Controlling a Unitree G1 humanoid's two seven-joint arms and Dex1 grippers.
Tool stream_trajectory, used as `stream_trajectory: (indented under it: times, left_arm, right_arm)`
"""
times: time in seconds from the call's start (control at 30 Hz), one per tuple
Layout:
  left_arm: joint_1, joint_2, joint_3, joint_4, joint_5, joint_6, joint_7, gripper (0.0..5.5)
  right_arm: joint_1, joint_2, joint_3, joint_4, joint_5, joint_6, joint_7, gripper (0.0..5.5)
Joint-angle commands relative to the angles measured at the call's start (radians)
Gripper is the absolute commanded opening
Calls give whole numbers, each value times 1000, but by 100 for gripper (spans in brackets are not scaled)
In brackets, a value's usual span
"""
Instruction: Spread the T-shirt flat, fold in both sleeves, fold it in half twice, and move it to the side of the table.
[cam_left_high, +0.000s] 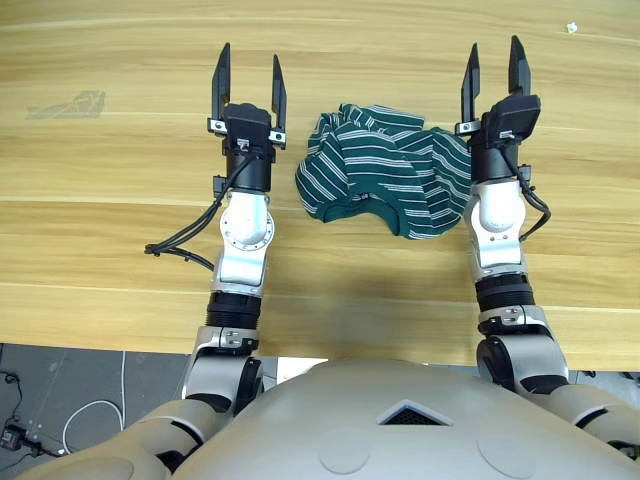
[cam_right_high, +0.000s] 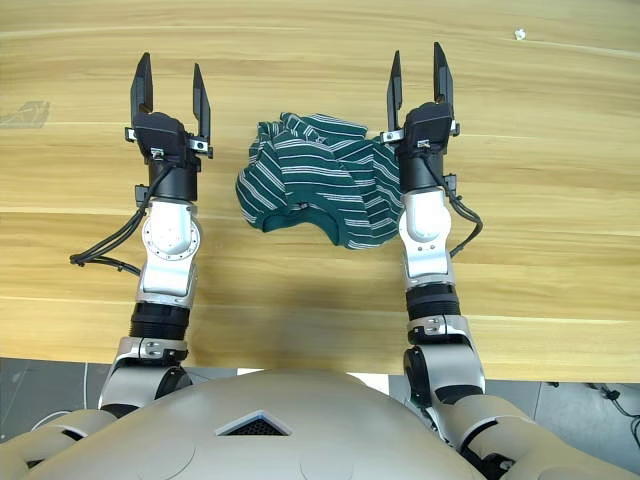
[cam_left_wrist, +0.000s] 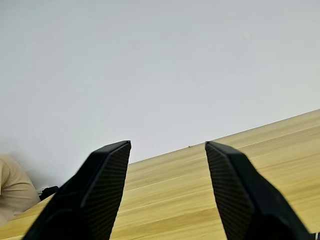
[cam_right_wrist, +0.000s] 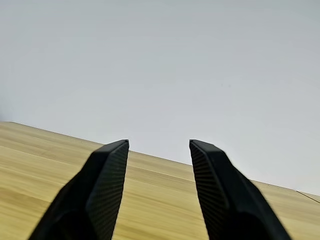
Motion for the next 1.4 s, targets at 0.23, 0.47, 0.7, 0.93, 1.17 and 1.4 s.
stream_trajectory:
  times: [0.23,0.47,0.7,0.93,1.17,1.4]
  left_arm:
    - [11,57,-10,-38,60,-25,-17,280]
    - [245,354,-42,-358,1,37,-400,280]
    - [396,590,-63,-388,-14,93,-677,280]
    - [263,578,-160,-282,121,62,-697,280]
    - [154,551,-235,-155,227,1,-650,280]
    - [118,562,-276,-98,272,-30,-639,280]
  right_arm:
    - [3,-9,6,7,9,21,23,224]
    - [183,-186,83,-297,132,192,373,224]
    - [404,-376,122,-594,189,442,604,224]
    - [468,-415,216,-669,173,573,710,224]
    - [483,-449,248,-657,120,614,736,224]
    - [473,-440,253,-631,85,621,716,224]
